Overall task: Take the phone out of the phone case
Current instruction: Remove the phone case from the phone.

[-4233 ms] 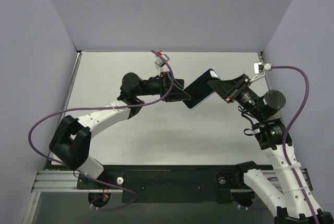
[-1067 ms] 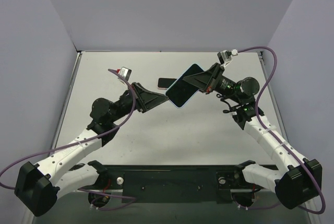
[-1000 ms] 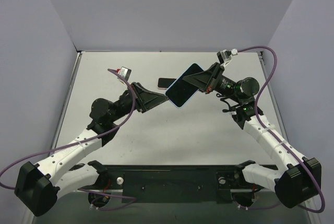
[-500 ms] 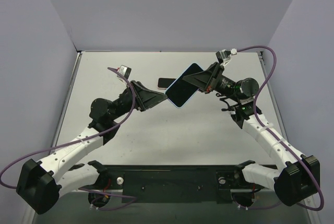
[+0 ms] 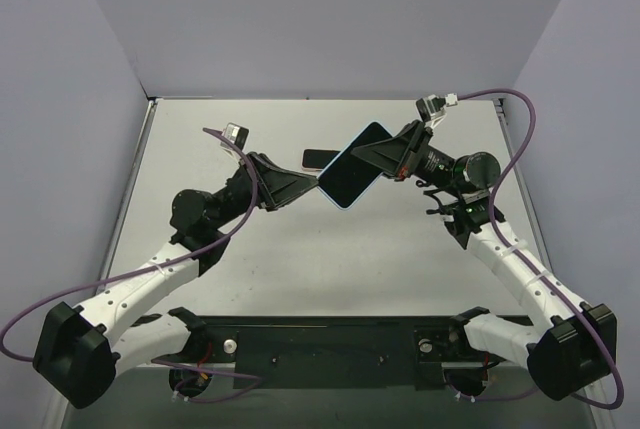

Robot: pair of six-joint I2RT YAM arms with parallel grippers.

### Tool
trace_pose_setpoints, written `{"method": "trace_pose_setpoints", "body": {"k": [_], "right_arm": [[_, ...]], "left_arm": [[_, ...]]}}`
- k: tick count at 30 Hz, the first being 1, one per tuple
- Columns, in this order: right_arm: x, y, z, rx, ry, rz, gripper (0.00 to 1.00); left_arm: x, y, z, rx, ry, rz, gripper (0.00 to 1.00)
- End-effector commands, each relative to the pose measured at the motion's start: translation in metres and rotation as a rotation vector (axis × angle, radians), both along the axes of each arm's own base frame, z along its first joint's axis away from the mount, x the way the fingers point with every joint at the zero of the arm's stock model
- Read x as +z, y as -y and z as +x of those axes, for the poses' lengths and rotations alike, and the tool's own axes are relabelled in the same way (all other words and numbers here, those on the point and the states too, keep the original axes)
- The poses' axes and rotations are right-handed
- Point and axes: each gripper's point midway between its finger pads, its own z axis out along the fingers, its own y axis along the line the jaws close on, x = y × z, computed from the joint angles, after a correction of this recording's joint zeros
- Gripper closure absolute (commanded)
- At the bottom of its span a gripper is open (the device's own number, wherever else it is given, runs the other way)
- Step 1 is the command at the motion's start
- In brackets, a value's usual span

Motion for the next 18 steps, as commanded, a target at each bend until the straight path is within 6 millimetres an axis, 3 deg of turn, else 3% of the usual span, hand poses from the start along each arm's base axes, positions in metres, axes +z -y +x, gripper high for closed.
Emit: {"method": "trace_pose_setpoints", "body": {"k": [1, 4, 7, 9, 18], "right_arm": [[0.032, 0.005, -0.025, 0.020, 0.150, 0.048, 1.00], [0.032, 0.003, -0.026, 0.027, 0.148, 0.049, 1.00], [0.030, 0.003, -0.023, 0.009, 0.143, 0.040, 1.00], [0.026, 0.003, -0.018, -0.018, 0.135, 0.019, 1.00], [0.014, 0.002, -0.001, -0.091, 0.096, -0.029, 1.00]], "left_arm": [[0.032, -0.011, -0.009, 0.008, 0.100, -0.101, 0.77], [0.030, -0.005, -0.005, -0.009, 0.088, -0.081, 0.80], [0.029, -0.004, -0.006, -0.020, 0.087, -0.074, 0.64], [0.026, -0.003, -0.006, -0.018, 0.080, -0.054, 0.60], [0.029, -0.001, -0.010, -0.008, 0.110, -0.005, 0.67]]}}
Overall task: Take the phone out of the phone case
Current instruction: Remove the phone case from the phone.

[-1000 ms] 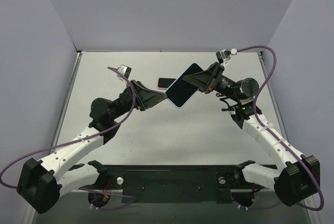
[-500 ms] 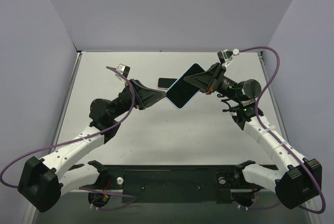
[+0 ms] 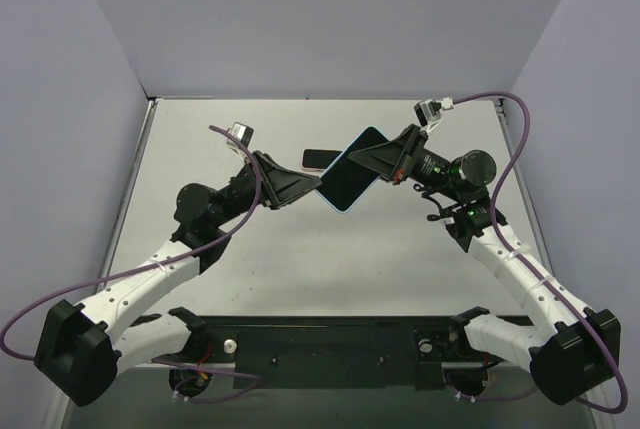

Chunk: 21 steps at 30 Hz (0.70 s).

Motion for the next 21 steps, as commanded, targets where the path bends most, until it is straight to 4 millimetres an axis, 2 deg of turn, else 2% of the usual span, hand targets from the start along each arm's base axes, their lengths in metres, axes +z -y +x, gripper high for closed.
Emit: {"method": "trace_pose_setpoints", "body": {"k": [1, 6, 9, 14, 21], "right_arm": [[0.031, 0.006, -0.002, -0.057, 0.120, 0.040, 1.00], [0.028, 0.007, 0.009, -0.088, 0.078, 0.043, 1.00], [0.019, 0.007, 0.017, -0.108, 0.041, 0.030, 1.00], [0.011, 0.012, 0.026, -0.146, 0.013, 0.025, 1.00], [0.004, 0.020, 0.032, -0.186, -0.010, 0.019, 1.00]], "left_arm": [[0.043, -0.007, -0.018, -0.019, 0.135, -0.061, 0.67], [0.046, -0.008, -0.023, -0.039, 0.153, -0.081, 0.66], [0.046, -0.008, -0.027, -0.068, 0.156, -0.085, 0.60], [0.045, -0.009, -0.029, -0.068, 0.157, -0.086, 0.58], [0.046, -0.010, -0.028, -0.066, 0.151, -0.099, 0.67]]}}
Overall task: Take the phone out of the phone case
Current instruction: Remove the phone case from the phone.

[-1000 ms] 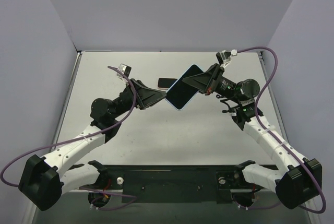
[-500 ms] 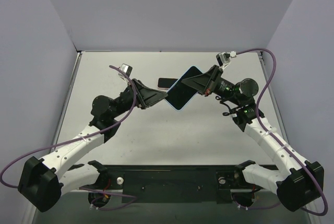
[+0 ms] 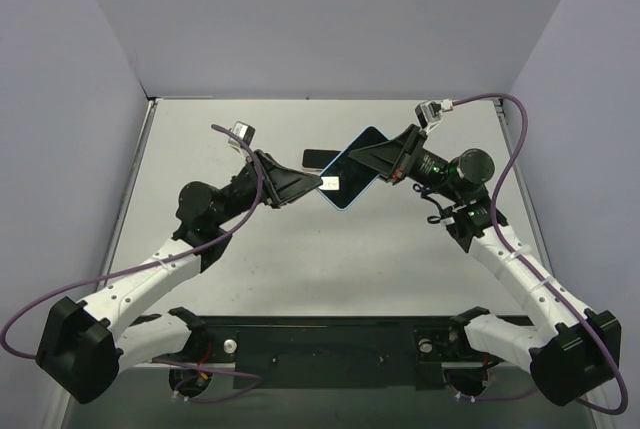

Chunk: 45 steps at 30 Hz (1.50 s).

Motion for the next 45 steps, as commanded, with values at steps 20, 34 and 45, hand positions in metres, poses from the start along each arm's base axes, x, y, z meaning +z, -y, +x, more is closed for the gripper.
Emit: {"method": "trace_pose_setpoints", "body": {"k": [20, 34, 45], "right_arm": [[0.061, 0.011, 0.004, 0.121, -0.068, 0.323, 1.00], [0.139, 0.038, -0.043, 0.305, 0.008, 0.608, 1.00], [0.177, 0.050, -0.072, 0.379, 0.067, 0.712, 1.00]], "left_arm": [[0.115, -0.039, -0.097, -0.109, 0.763, -0.380, 1.00], [0.067, -0.006, -0.053, -0.091, 0.672, -0.277, 1.00], [0.017, 0.015, -0.014, -0.050, 0.519, -0.171, 1.00]]}}
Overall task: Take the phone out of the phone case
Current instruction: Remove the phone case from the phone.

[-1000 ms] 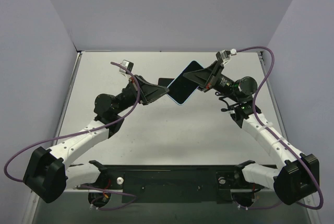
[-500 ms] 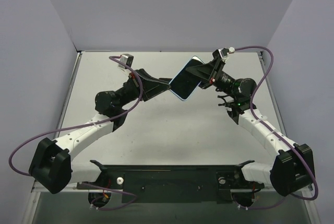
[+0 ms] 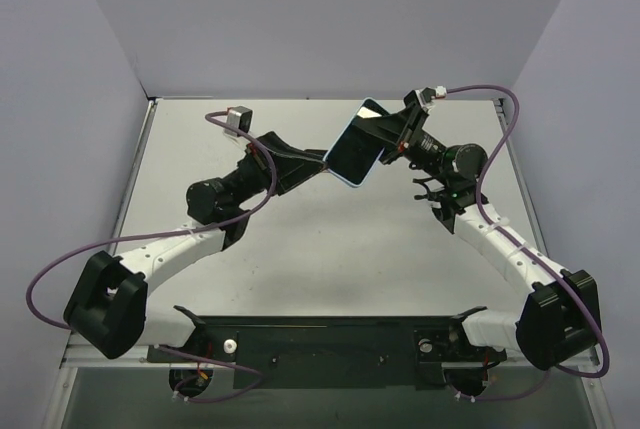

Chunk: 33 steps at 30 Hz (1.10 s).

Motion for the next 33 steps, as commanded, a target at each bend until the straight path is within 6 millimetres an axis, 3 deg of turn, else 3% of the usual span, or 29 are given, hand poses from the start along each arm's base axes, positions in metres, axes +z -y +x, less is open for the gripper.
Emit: {"method": "trace_pose_setpoints", "body": {"k": [1, 6, 10, 13, 14, 15, 16, 17, 18, 19, 20, 23, 27, 28, 30, 33], "right_arm": [[0.123, 0.050, -0.087, 0.145, 0.253, 0.409, 1.00], [0.132, 0.055, -0.097, 0.153, 0.276, 0.427, 1.00], [0.127, 0.052, -0.094, 0.142, 0.270, 0.403, 1.00], [0.114, 0.044, -0.083, 0.074, 0.270, 0.327, 1.00], [0.111, 0.043, -0.082, 0.051, 0.284, 0.302, 1.00], [0.104, 0.039, -0.073, 0.013, 0.277, 0.267, 1.00], [0.102, 0.039, -0.072, -0.004, 0.289, 0.243, 1.00], [0.090, 0.033, -0.059, -0.050, 0.273, 0.183, 1.00], [0.089, 0.036, -0.056, -0.092, 0.264, 0.174, 1.00], [0.076, 0.033, -0.041, -0.157, 0.247, 0.121, 1.00], [0.074, 0.033, -0.039, -0.193, 0.260, 0.090, 1.00], [0.044, 0.028, -0.012, -0.360, 0.231, -0.085, 1.00], [0.035, 0.024, -0.004, -0.468, 0.246, -0.185, 1.00], [0.035, 0.022, -0.002, -0.473, 0.245, -0.184, 1.00], [0.031, 0.017, 0.001, -0.479, 0.248, -0.188, 1.00], [0.025, 0.009, 0.002, -0.479, 0.248, -0.193, 1.00]], "left_arm": [[-0.031, 0.007, -0.012, 0.001, 0.156, 0.031, 1.00], [-0.068, 0.019, 0.018, 0.058, 0.034, 0.127, 1.00], [-0.093, 0.028, 0.039, 0.097, -0.085, 0.232, 1.00], [-0.085, 0.026, 0.032, 0.143, -0.008, 0.263, 1.00], [-0.090, 0.025, 0.031, 0.150, -0.023, 0.291, 1.00], [-0.081, 0.021, 0.025, 0.185, 0.012, 0.286, 0.93], [-0.094, 0.020, 0.025, 0.195, -0.027, 0.338, 0.84], [-0.085, 0.016, 0.015, 0.215, 0.015, 0.332, 0.67], [-0.092, 0.014, 0.009, 0.214, 0.004, 0.357, 0.61], [-0.082, 0.008, -0.003, 0.236, 0.032, 0.335, 0.53], [-0.084, 0.008, -0.009, 0.234, 0.022, 0.348, 0.49], [-0.057, 0.003, -0.031, 0.271, 0.026, 0.281, 0.45], [-0.043, 0.007, -0.040, 0.264, -0.062, 0.195, 0.41], [-0.032, 0.004, -0.043, 0.261, -0.052, 0.142, 0.30], [-0.026, 0.003, -0.042, 0.242, -0.098, 0.093, 0.25], [-0.028, 0.005, -0.031, 0.251, -0.170, 0.072, 0.25]]}}
